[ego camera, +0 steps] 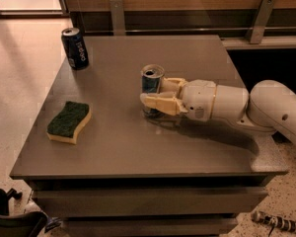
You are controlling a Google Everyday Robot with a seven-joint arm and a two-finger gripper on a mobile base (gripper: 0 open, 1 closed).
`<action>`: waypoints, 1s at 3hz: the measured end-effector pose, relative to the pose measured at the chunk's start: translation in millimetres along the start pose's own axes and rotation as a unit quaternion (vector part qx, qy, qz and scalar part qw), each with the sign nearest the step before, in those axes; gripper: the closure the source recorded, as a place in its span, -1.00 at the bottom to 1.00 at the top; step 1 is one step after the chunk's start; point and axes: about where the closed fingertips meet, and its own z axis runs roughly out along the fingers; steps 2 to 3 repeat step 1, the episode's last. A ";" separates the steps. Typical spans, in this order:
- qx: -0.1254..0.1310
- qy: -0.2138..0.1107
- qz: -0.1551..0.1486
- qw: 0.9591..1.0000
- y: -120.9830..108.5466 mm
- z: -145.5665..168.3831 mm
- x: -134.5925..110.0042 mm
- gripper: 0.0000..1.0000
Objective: Place redbull can upright
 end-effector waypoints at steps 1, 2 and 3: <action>-0.002 0.000 -0.001 1.000 1.4 2.0 -0.6 -1.00; -0.002 0.000 -0.001 1.000 1.4 2.0 -0.6 -1.00; -0.002 0.000 -0.001 1.000 1.4 2.0 -0.6 -1.00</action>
Offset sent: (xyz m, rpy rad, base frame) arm 0.0000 0.0000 0.0000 0.0000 0.0000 0.0000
